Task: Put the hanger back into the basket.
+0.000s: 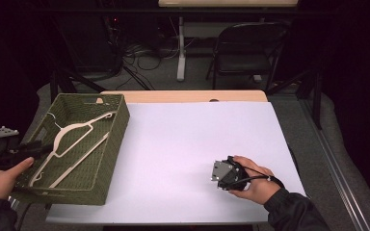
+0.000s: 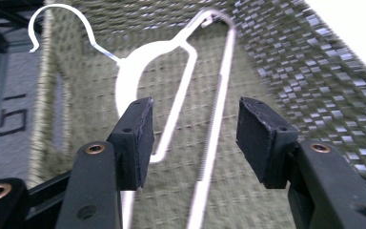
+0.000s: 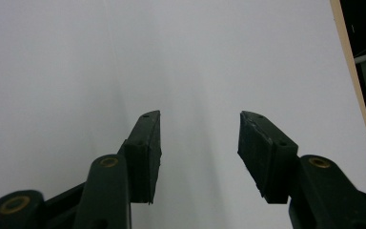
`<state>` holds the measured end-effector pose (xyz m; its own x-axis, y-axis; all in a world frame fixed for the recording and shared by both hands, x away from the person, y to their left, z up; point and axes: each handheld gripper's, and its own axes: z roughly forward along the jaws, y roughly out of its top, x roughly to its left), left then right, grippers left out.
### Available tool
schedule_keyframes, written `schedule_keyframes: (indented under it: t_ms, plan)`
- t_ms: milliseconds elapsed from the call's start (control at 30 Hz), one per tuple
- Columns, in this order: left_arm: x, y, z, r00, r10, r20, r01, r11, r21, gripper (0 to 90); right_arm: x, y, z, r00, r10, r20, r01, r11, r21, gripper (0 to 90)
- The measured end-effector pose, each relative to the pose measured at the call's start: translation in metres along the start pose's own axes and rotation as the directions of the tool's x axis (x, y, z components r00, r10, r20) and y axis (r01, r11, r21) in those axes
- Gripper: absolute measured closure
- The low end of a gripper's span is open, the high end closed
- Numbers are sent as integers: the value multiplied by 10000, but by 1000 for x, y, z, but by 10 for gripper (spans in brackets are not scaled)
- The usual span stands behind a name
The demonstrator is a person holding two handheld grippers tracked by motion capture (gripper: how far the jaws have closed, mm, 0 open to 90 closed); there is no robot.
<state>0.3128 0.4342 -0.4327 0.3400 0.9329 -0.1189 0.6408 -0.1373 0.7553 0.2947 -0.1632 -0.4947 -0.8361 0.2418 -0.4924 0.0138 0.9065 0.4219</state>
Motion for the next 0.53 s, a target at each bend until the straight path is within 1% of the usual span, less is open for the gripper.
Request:
schedule_keyframes:
  t_ms: [33,67,100,133,167,200,233,267,300,333,367,400,433,467,533]
  plan:
    - [-3,-1,-1,10000,47,10,-47,10000,-1,471,1,0,-2,9996,266,-11,-266,9996,-14,490]
    - [-12,-3,-5,9997,255,58,-254,9996,-130,469,0,-1,-5,9995,307,2,-307,9995,-89,482]
    - [-17,-4,-6,9992,352,165,-348,9991,-245,469,-1,-2,-7,9989,470,27,-470,9987,-178,477]
    - [-17,-4,-6,9992,352,165,-348,9991,-245,469,-1,-2,-7,9989,470,27,-470,9987,-178,477]
    - [-27,-6,-10,9982,524,306,-510,9977,-452,468,-1,-5,-12,9963,850,81,-847,9959,-315,470]
    - [-33,-7,-12,9974,630,341,-611,9966,-553,468,0,-7,-15,9941,1075,136,-1068,9934,-420,467]
    - [-33,-7,-12,9974,630,341,-611,9966,-553,468,0,-7,-15,9941,1075,136,-1068,9934,-420,467]
    - [-43,-9,-15,9959,766,491,-727,9945,-758,468,0,-13,-21,9878,1542,225,-1527,9866,-575,464]
    - [-43,-9,-15,9959,766,491,-727,9945,-758,467,0,-13,-21,9878,1542,225,-1527,9866,-575,464]
    - [-49,-11,-17,9950,833,558,-783,9931,-872,466,1,-22,-27,9785,2032,350,-2006,9773,-678,457]
    - [-55,-14,-19,9939,905,627,-839,9912,-1020,466,1,-22,-27,9785,2032,350,-2006,9773,-678,457]
    - [-66,-19,-23,9911,1050,814,-946,9879,-1229,464,2,-32,-33,9667,2521,449,-2481,9655,-788,455]
    - [-66,-19,-23,9911,1050,814,-946,9879,-1229,463,2,-32,-33,9667,2521,449,-2481,9655,-788,455]
    - [-72,-22,-25,9899,1138,841,-1021,9860,-1321,463,3,-37,-36,9596,2766,507,-2718,9585,-857,454]
    - [-84,-28,-28,9874,1273,942,-1126,9827,-1469,458,6,-47,-44,9412,3326,589,-3271,9410,-868,451]
